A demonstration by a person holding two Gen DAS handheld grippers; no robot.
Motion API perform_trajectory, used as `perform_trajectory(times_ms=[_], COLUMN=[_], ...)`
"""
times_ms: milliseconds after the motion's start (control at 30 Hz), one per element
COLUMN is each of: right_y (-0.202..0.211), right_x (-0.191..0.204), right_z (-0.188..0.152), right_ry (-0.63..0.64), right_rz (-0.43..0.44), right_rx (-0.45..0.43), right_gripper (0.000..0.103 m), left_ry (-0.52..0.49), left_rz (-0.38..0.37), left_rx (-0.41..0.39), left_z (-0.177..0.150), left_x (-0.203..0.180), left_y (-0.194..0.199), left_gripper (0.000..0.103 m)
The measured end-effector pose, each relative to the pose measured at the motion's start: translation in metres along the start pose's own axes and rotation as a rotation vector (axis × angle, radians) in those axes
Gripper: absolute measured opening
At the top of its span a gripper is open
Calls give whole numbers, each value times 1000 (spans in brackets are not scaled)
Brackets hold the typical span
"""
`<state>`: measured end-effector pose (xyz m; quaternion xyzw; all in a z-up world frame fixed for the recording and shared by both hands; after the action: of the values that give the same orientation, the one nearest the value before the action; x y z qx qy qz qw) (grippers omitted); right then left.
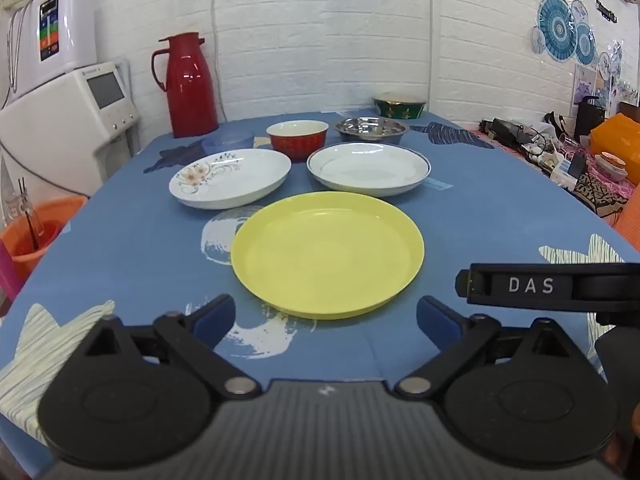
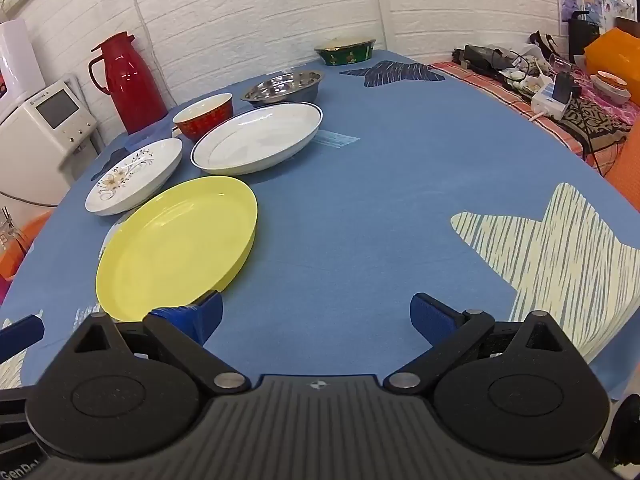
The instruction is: Organize plates and bowls
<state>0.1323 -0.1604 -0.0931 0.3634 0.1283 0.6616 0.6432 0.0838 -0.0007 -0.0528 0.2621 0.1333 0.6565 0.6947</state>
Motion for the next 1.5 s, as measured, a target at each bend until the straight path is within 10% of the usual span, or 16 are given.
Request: perform_trajectory(times_ms=[1500], right_y=[-1], right_x=[3], right_z=[-2], right_ry=[5], right_rz=[7], right_rx=[0], right_gripper=[88], left_ry=[25], left_rz=[-41], left_rx=[9], left_z=[-7], left_x=[1], left_y=[-6], left_gripper=[98])
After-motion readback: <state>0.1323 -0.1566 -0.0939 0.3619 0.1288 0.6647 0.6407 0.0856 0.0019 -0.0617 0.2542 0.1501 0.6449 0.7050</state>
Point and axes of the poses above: each gripper's, at about its wrist camera, not at the fingertips, and y roughly against the way its jaws point, x to its left, z to its top, the point moved 10 cm from there along -y, roughly the way its jaws point, and after that the axes turned 8 degrees about -y, right-handed, at the moved point
